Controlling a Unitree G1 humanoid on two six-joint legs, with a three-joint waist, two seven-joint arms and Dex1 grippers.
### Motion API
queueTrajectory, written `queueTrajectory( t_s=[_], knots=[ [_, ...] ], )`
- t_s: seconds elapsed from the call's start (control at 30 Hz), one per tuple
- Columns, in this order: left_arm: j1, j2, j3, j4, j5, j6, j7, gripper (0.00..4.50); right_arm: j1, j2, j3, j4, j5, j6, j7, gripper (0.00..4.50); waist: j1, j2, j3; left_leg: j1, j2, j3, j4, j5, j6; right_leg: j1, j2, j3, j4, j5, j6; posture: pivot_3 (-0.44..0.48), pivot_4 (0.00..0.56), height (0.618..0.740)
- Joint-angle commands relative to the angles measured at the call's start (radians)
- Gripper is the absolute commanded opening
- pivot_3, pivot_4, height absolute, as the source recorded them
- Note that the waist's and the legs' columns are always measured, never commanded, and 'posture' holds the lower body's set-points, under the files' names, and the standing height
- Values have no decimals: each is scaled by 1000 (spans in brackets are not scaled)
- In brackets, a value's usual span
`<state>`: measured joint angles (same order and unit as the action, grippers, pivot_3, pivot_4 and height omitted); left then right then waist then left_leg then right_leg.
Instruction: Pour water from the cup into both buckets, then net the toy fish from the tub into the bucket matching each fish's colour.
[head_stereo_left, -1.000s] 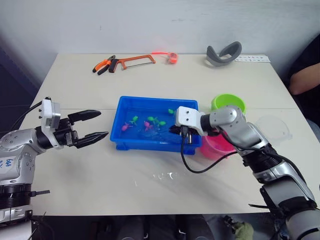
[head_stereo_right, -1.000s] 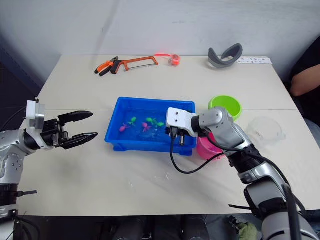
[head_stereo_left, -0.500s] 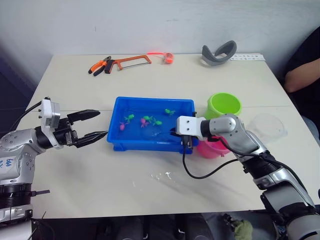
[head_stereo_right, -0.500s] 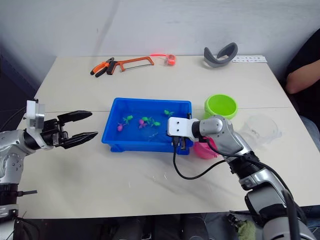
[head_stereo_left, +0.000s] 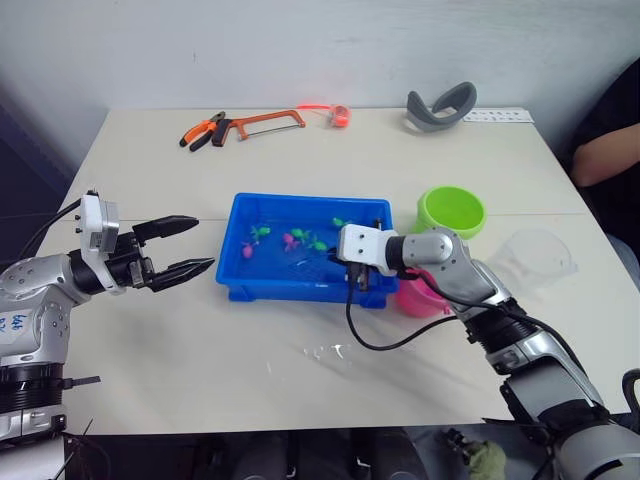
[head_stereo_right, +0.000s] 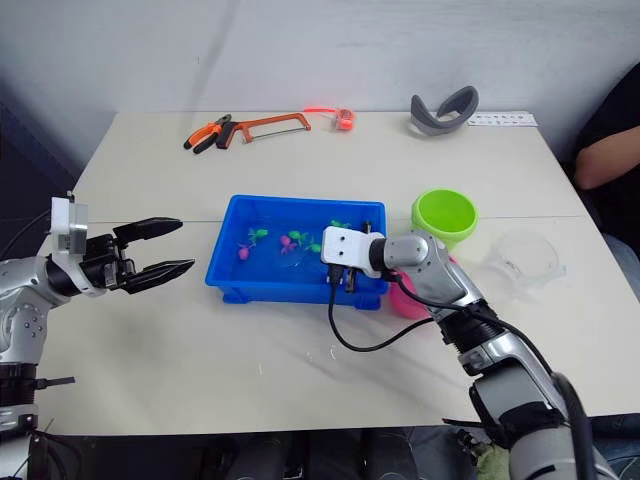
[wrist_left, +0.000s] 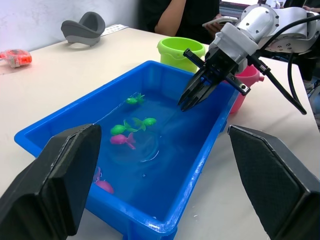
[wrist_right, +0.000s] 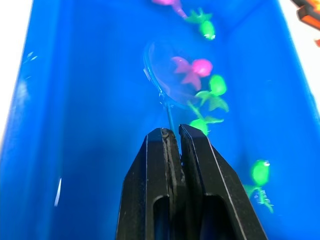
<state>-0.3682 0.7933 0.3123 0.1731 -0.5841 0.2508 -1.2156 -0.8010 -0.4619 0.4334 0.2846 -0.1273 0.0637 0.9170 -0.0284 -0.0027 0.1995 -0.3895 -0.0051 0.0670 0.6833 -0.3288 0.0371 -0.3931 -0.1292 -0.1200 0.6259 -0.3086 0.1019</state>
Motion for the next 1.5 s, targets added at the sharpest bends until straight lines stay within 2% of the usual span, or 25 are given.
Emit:
queueTrajectory(
  t_s=[0.03, 0.27, 0.47, 0.73, 0.87, 1.0, 1.17, 1.37, 1.5],
  knots=[
    [-8, 12, 15, -2, 1, -14, -5, 4413, -31, 20, -42, 0, -13, -59, -44, 0, 0, 0, 0, 0, 0, 0, 0, 0, 0, 0, 0, 0, 0, 0, 0, 0, 150, 740],
    [-21, 9, 9, 8, 6, -19, -5, 4413, -17, 9, -55, -20, -12, -131, -59, 0, -1, 0, 0, 0, 0, 0, 0, 0, 0, 0, 0, 0, 0, 0, 0, 0, 150, 740],
    [-33, 10, 5, 19, 9, -23, -8, 4413, 24, -37, -92, -116, 25, -139, -31, 0, -1, 0, 0, 0, 0, 0, 0, 0, 0, 0, 0, 0, 0, 0, 0, 0, 150, 740],
    [-47, 5, -7, 33, 12, -32, -15, 4413, 150, -119, -223, -357, 142, -12, 0, 0, 2, 0, 0, 0, 0, -1, 0, 0, 0, 0, 0, 0, 0, 0, 0, 0, 150, 740],
    [-61, -4, -18, 49, 18, -41, -20, 4413, 222, -140, -283, -473, 174, 52, -31, 0, 2, 0, 0, 0, 0, 0, 0, 0, 0, 0, 0, 0, 0, 0, 0, 0, 150, 740],
    [-75, -13, -27, 62, 22, -50, -25, 4413, 291, -157, -353, -629, 241, 207, -50, 0, 3, 0, 0, 0, 0, 0, 0, 0, 0, 0, 0, 1, 0, 0, 0, 0, 150, 740],
    [-93, -26, -41, 82, 29, -61, -35, 4413, 350, -166, -427, -725, 225, 260, -116, 0, 5, 0, 0, 0, 0, 0, 0, 0, 0, 0, 0, 0, 0, 0, 0, 0, 150, 740],
    [-145, -63, -83, 119, 41, -78, -49, 4413, 458, -248, -510, -809, 166, 238, -119, 0, 6, 0, 0, 0, 0, 0, 0, 1, 0, 0, 0, 0, 0, 0, 0, 0, 150, 740],
    [-195, -99, -112, 155, 52, -91, -59, 4413, 516, -293, -576, -846, 173, 271, -119, 0, 27, 0, 0, 0, -1, 1, 0, 1, 1, 0, 2, 0, 0, 0, 0, 0, 150, 740]
  ],
)
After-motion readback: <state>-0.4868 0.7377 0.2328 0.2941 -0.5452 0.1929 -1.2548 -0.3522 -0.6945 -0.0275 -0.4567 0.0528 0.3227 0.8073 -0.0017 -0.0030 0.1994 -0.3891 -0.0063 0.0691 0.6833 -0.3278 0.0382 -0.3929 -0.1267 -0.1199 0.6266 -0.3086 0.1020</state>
